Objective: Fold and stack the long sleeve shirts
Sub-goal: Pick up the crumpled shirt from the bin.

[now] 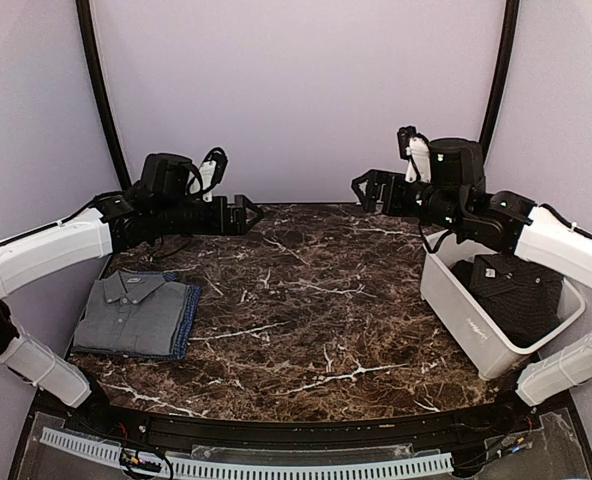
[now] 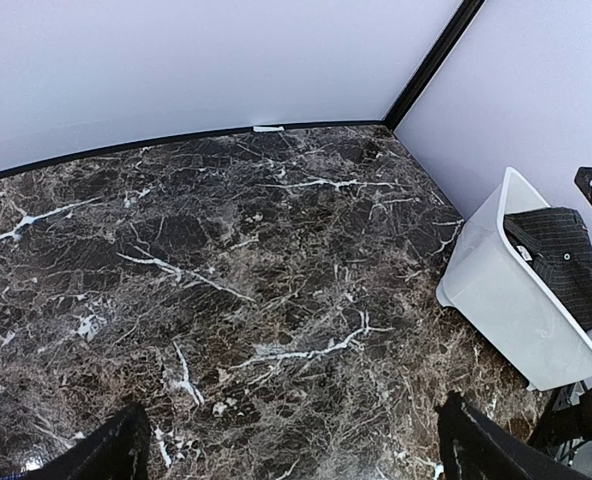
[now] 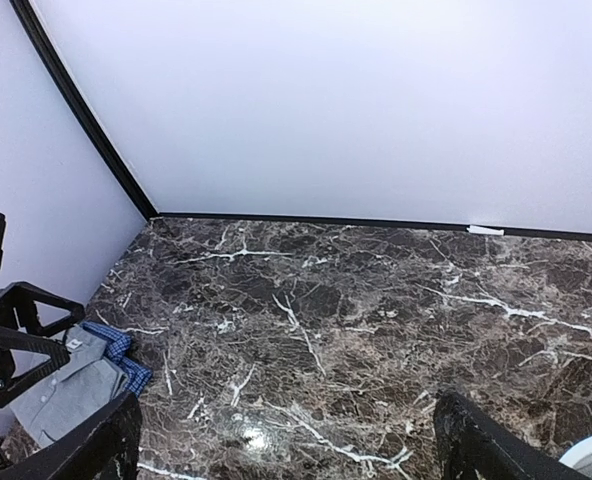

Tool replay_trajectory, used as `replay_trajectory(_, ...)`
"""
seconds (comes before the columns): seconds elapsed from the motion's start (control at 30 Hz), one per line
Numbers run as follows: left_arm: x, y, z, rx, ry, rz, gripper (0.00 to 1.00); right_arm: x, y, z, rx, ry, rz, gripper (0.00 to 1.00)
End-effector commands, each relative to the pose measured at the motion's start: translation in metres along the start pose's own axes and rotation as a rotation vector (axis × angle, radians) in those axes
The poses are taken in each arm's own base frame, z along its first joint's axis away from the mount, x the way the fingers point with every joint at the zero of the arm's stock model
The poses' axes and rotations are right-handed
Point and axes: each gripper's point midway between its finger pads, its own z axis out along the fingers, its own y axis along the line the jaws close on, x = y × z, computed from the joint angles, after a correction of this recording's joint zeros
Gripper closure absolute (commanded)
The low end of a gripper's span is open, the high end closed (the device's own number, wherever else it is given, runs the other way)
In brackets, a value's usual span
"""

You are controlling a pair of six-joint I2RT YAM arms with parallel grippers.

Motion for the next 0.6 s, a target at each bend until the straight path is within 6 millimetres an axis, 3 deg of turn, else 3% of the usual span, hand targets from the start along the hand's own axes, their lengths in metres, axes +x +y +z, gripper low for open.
replay_trajectory(0.0, -0.006, -0.003, 0.000, 0.011, -0.022, -0.010, 0.01, 0.005, -0.015, -0.003, 0.076, 0.014, -0.026, 0.02)
replay_trajectory(0.17, -0.008, -0.002, -0.001, 0.005, -0.021, -0.006, 0.01, 0.005, -0.050, -0.015, 0.174, 0.030, -0.006, 0.01)
replay_trajectory(0.33, -0.008, -0.004, -0.001, 0.010, -0.018, 0.000, 0.01, 0.007, -0.110, -0.038, 0.338, 0.043, 0.074, 0.01)
replay_trajectory(0.57, -0.007, -0.004, 0.001, 0.014, -0.012, 0.012, 0.01, 0.057, -0.211, -0.073, 0.655, 0.193, 0.227, 0.01)
